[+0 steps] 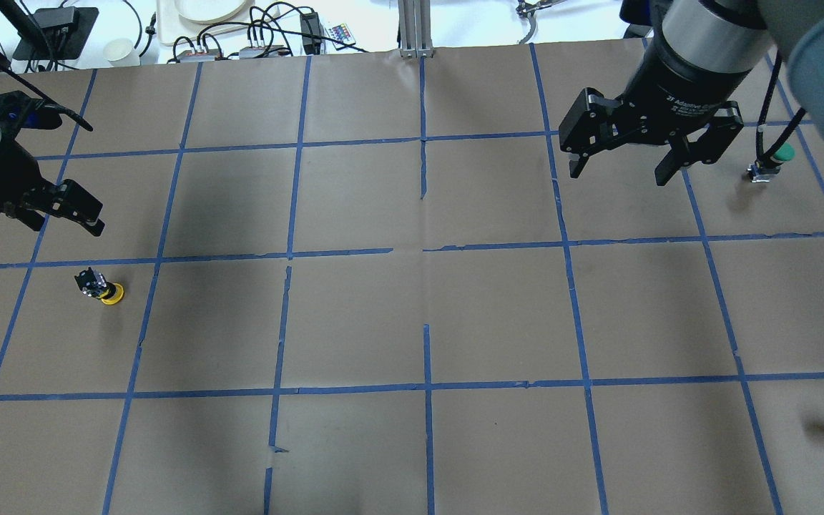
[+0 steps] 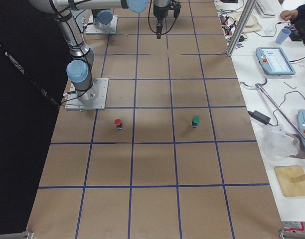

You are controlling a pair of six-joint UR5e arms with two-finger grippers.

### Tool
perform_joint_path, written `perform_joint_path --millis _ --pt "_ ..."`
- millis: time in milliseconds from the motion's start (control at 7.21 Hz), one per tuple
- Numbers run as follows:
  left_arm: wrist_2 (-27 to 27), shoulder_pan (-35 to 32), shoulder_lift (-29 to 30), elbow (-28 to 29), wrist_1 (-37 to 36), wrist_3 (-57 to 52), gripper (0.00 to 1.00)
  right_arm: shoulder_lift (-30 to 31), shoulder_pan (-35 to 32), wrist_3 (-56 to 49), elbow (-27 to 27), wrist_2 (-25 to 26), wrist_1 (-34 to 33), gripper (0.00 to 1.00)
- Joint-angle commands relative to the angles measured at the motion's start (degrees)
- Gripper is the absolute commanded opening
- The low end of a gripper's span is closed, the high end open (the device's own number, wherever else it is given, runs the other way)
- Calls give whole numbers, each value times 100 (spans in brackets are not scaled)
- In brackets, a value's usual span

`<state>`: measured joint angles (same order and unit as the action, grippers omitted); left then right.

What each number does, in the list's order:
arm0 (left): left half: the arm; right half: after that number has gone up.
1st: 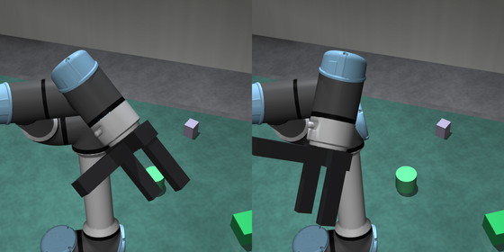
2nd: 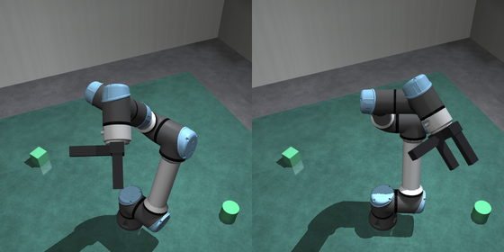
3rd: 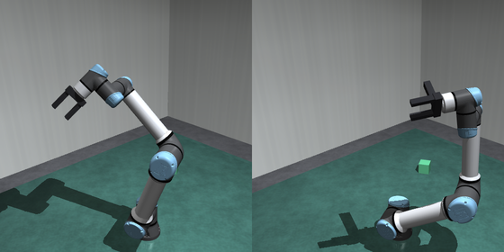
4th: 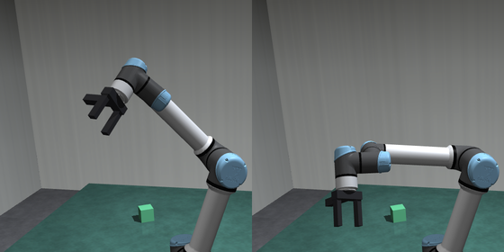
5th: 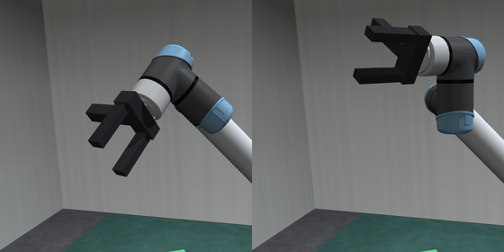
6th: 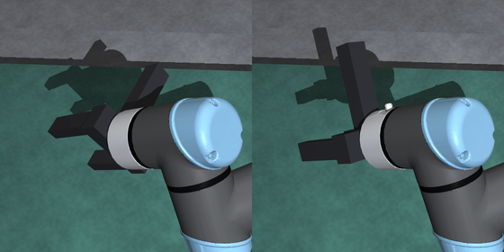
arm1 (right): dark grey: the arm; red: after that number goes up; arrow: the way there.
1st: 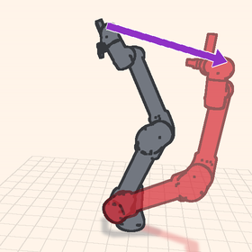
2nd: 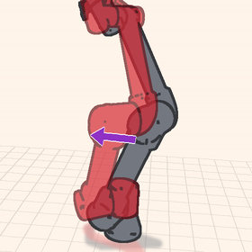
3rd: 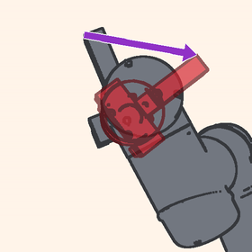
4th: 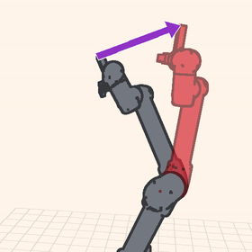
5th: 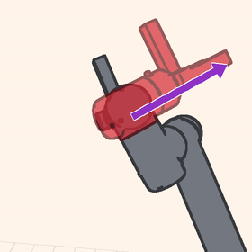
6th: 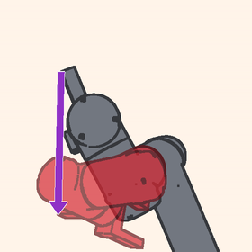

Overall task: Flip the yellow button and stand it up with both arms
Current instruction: 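Move the left gripper toward the yellow button lying on its side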

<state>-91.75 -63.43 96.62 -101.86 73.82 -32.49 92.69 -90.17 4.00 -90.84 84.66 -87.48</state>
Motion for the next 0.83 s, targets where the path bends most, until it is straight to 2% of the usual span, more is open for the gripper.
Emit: perform_joint_path --millis 0,416,693 --pt "69 23 76 -88 -43 217 99 -23 8 -198 -12 24 -58 100" --pt "61 23 14 -378 -402 -240 99 -119 8 -198 -21 33 -58 100" --pt "61 32 32 -422 -508 -1088 99 -302 8 -172 40 505 -75 100"
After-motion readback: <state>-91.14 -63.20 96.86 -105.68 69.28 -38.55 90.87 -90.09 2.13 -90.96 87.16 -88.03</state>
